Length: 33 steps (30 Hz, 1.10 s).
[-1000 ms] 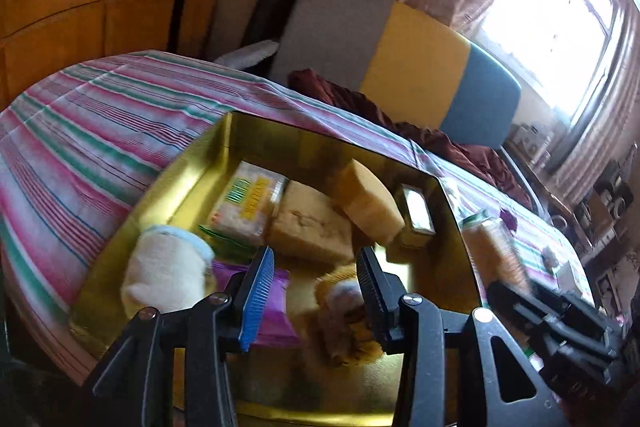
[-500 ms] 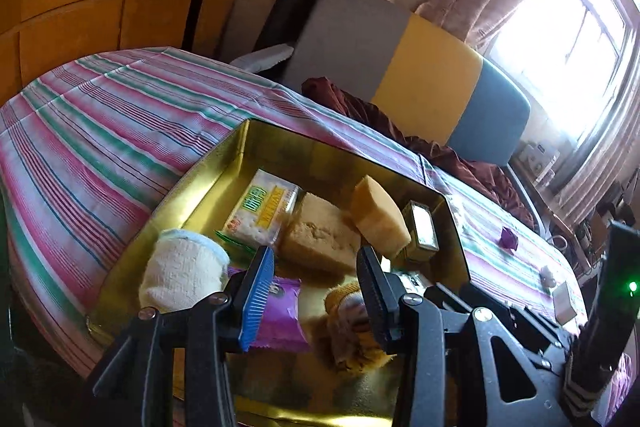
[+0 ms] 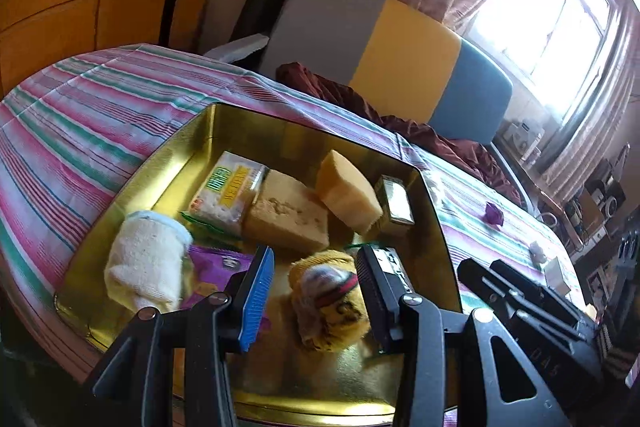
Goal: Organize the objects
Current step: 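Lower the green-wrapped cracker packet into the gold tray and open the right tool, then move both tools back toward the remaining items on the bedspread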
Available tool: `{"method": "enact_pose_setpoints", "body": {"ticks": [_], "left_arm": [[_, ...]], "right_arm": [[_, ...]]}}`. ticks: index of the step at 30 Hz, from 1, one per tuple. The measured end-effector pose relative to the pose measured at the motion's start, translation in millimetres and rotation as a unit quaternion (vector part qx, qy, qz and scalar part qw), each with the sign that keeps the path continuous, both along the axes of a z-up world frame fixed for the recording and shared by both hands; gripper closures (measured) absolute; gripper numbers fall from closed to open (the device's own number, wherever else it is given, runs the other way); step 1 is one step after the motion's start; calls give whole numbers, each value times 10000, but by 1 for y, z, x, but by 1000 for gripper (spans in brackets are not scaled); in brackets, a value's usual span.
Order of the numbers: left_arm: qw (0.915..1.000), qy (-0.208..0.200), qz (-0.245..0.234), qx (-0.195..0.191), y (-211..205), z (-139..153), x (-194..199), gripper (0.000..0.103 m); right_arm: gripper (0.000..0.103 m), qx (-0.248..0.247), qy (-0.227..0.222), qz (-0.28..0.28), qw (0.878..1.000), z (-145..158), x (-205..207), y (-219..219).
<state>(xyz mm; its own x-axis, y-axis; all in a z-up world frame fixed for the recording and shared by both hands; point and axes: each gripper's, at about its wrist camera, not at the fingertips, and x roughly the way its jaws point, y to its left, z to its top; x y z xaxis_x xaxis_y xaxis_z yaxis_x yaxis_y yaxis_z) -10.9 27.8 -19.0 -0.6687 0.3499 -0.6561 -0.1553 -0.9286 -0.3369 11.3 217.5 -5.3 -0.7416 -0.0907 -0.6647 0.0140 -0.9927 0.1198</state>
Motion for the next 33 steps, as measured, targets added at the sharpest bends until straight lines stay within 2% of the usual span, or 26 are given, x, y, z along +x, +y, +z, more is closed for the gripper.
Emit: {"method": "enact_pose_setpoints", "body": {"ticks": [6, 9, 14, 22, 29, 33], "left_arm": [[9992, 86, -381, 29, 16, 4, 7, 60], [9978, 219, -618, -86, 29, 8, 15, 59], [9926, 327, -1158, -187, 54, 10, 28, 53], [9849, 185, -1710, -217, 88, 7, 43, 51], [9760, 152, -2140, -360, 121, 7, 56, 51], [9696, 150, -2398, -461, 141, 8, 63, 51]], "right_arm": [[41, 38, -3, -273, 9996, 1, 6, 28], [40, 78, -61, -405, 9991, -3, 9, 44], [40, 71, -255, -676, 9974, -17, 19, 77], [40, 130, -493, -1158, 9920, -38, 38, 130], [34, 328, -526, -1678, 9839, -49, 55, 183], [27, 579, -558, -2176, 9727, -54, 61, 221]]}}
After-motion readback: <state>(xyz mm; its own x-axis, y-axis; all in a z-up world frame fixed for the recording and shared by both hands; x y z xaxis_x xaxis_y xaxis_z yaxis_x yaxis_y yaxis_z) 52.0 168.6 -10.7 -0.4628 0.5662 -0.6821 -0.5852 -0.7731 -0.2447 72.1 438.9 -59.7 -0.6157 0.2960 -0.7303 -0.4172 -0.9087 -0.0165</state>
